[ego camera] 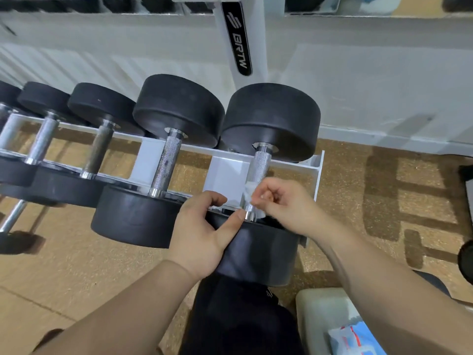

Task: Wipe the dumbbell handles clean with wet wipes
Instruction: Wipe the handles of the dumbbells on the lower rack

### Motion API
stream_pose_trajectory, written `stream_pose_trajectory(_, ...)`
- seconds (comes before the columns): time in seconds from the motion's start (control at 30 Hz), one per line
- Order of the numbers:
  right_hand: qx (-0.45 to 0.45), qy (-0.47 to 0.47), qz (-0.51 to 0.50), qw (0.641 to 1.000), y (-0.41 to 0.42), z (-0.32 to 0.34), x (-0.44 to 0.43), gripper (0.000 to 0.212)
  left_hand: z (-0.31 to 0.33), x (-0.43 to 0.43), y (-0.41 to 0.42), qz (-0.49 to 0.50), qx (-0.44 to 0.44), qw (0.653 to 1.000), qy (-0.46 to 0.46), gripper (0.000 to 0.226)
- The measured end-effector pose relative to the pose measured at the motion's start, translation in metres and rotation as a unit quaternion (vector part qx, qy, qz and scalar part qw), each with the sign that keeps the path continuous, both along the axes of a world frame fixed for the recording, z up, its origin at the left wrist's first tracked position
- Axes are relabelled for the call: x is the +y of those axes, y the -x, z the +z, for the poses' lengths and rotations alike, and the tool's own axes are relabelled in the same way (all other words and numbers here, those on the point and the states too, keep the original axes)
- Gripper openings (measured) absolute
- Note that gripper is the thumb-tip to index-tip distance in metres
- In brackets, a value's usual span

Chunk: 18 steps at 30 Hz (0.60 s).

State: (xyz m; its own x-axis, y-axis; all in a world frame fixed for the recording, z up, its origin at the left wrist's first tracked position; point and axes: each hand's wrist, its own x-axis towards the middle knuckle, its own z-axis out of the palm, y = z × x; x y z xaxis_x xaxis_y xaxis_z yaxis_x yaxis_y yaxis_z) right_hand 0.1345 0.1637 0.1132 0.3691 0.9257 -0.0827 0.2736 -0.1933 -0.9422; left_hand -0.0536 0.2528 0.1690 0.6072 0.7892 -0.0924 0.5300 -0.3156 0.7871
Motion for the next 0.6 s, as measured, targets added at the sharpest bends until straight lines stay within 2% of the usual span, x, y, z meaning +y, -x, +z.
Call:
stream_pose_trajectory(0.07, -0.049, 0.000, -0.020, 0.999, -0.006, 0.003, 0.009, 0.014, -0.002, 0.000, 0.000, 0.000, -0.007, 1.000, -0.005, 0.047)
stream_pose_trajectory(0.17, -0.100, -0.029, -0.154, 0.983, -0.013, 0.010, 0.034, 0.013, -0.002, -0.001, 0.001, 0.009, -0.025, 1.000, 0.017, 0.045)
stream_pose_trajectory(0.2, -0.126, -0.020, -0.168, 0.978, -0.013, 0.013, 0.040, 0.013, -0.002, -0.001, 0.001, 0.008, -0.030, 0.999, 0.024, 0.046)
stream_pose_trajectory(0.23, -0.154, 0.006, -0.156, 0.976, -0.013, 0.017, 0.041, 0.013, -0.002, 0.000, 0.002, 0.004, -0.037, 0.999, 0.028, 0.047)
stream_pose_trajectory(0.33, -0.216, 0.104, -0.032, 0.970, -0.004, 0.037, 0.038, 0.008, 0.001, 0.003, 0.009, -0.006, -0.088, 0.996, 0.034, 0.040)
stream_pose_trajectory(0.4, -0.207, 0.109, -0.008, 0.972, 0.008, 0.055, 0.043, 0.008, 0.010, 0.012, 0.024, -0.001, -0.123, 0.992, 0.012, 0.024)
stream_pose_trajectory(0.47, -0.154, 0.079, -0.041, 0.984, 0.026, 0.073, 0.060, 0.010, 0.024, 0.037, 0.043, 0.007, -0.139, 0.988, -0.066, 0.013)
stream_pose_trajectory(0.53, -0.131, 0.066, -0.057, 0.988, 0.045, 0.085, 0.084, 0.009, 0.032, 0.077, 0.063, 0.030, -0.134, 0.975, -0.175, 0.011)
stream_pose_trajectory(0.6, -0.140, 0.072, -0.045, 0.987, 0.065, 0.090, 0.109, 0.010, 0.034, 0.117, 0.078, 0.090, -0.080, 0.975, -0.185, 0.017)
